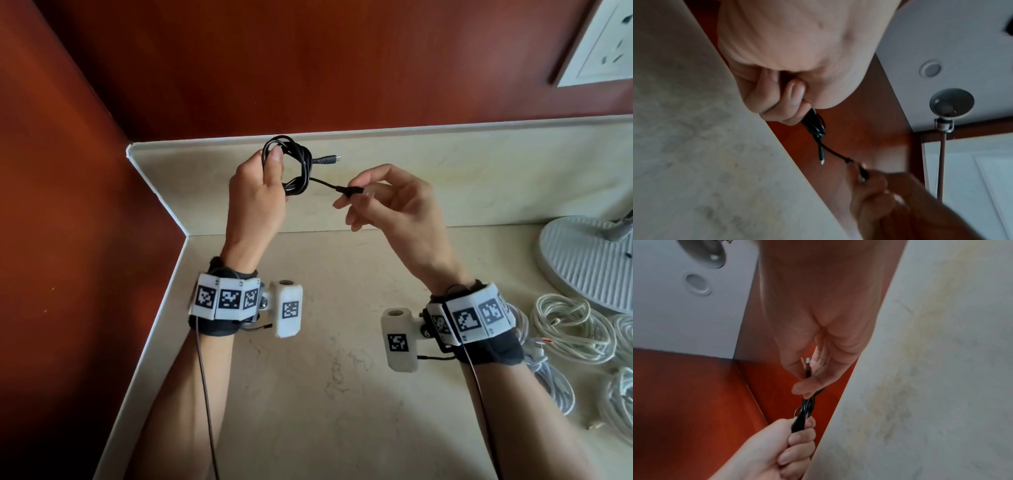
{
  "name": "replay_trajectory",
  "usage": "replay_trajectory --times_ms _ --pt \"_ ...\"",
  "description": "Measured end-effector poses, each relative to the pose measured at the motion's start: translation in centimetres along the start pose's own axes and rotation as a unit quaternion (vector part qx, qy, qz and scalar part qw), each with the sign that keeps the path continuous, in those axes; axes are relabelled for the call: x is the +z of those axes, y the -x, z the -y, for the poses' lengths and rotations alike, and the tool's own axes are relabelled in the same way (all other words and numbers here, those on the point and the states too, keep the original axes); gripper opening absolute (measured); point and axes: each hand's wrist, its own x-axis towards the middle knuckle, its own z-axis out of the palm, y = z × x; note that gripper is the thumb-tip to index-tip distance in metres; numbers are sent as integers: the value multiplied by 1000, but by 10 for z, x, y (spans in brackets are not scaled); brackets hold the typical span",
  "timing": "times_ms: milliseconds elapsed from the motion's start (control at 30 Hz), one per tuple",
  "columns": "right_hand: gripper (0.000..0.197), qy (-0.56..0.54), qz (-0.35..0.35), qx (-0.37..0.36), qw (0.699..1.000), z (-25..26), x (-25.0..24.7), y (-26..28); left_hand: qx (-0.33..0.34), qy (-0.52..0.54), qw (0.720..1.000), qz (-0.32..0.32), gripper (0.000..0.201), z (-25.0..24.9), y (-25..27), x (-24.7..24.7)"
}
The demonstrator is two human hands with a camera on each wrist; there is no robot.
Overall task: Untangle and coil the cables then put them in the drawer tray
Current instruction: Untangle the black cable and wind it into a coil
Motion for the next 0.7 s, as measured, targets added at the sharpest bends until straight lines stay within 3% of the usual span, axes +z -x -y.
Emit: replay_trajectory --times_ms 133,333,433,533,700 --pt "19 24 37 -41 998 1 3 4 21 -50 999 -6 37 -6 7 7" --pt "38 22 104 -34 994 -4 6 6 52 -70 996 16 36 -10 16 15" --pt "25 94 56 -71 991 -4 8 5 73 -71 994 40 37 -12 19 17" --pt "11 206 2 -132 969 -5 5 3 83 -60 992 75 38 -13 21 20" --pt "21 297 -34 -180 937 -12 4 1 69 -23 992 102 32 -18 25 28"
